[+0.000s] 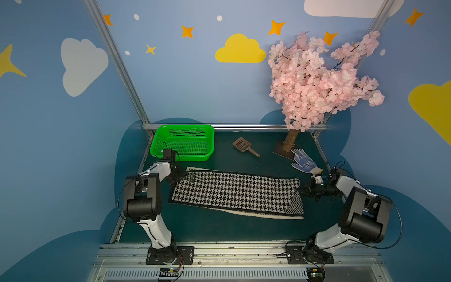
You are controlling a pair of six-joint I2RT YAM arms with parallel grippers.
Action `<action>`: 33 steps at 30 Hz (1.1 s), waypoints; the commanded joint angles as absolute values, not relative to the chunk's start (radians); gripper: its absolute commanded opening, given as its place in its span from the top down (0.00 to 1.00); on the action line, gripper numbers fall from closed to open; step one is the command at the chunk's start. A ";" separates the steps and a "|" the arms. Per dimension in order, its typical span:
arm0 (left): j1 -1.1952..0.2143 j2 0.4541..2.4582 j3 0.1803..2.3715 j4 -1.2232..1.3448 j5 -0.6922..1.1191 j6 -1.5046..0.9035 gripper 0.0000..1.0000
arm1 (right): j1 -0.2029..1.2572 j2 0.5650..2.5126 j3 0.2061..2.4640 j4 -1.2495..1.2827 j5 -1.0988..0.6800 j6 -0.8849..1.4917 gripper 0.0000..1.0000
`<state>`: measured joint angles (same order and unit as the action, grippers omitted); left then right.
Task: Roll up the scarf and place it into the basket
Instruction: Flatten out the scarf at the center of the board.
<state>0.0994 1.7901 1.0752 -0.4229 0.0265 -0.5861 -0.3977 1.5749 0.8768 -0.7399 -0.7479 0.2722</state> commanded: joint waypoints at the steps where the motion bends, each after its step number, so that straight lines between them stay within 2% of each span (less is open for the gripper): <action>1: 0.082 1.809 1.082 -0.391 -0.004 -0.570 0.51 | -0.399 1.570 0.901 -0.753 -0.735 0.272 1.00; 4: 0.064 1.754 1.037 -0.295 -0.018 -0.561 0.69 | -0.398 1.561 0.911 -0.763 -0.724 0.271 1.00; 6: 0.050 1.693 0.991 -0.210 -0.029 -0.554 0.90 | -0.399 1.559 0.915 -0.774 -0.716 0.265 1.00; 9: 0.015 1.586 0.870 -0.051 -0.109 -0.557 0.91 | -0.399 1.553 0.913 -0.777 -0.712 0.265 1.00; 13: 0.003 1.528 0.780 0.034 -0.198 -0.587 0.83 | -0.399 1.549 0.909 -0.776 -0.707 0.264 1.00; 14: 0.003 1.534 0.778 0.024 -0.219 -0.602 0.76 | -0.399 1.552 0.910 -0.778 -0.709 0.260 1.00; 15: 0.004 1.541 0.778 0.023 -0.223 -0.614 0.66 | -0.398 1.554 0.910 -0.779 -0.709 0.259 1.00; 16: 0.004 1.554 0.784 0.032 -0.220 -0.614 0.52 | -0.397 1.554 0.908 -0.777 -0.712 0.259 1.00; 19: 0.001 1.615 0.856 -0.047 -0.230 -0.618 0.23 | -0.396 1.554 0.905 -0.776 -0.714 0.258 1.00; 20: 0.000 1.635 0.894 -0.107 -0.235 -0.617 0.09 | -0.397 1.553 0.905 -0.778 -0.714 0.256 1.00; 23: -0.014 1.632 0.939 -0.205 -0.275 -0.626 0.01 | -0.396 1.548 0.904 -0.779 -0.708 0.253 1.00; 29: -0.042 1.514 0.893 -0.105 -0.262 -0.618 0.00 | -0.394 1.558 0.913 -0.779 -0.714 0.253 1.00; 33: -0.023 1.585 0.949 -0.165 -0.279 -0.600 0.00 | -0.394 1.556 0.914 -0.779 -0.723 0.258 1.00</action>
<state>-0.0395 1.5360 0.9215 -0.1246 -0.2592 -0.6140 -0.3977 1.5719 0.8940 -0.7593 -0.7174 0.2676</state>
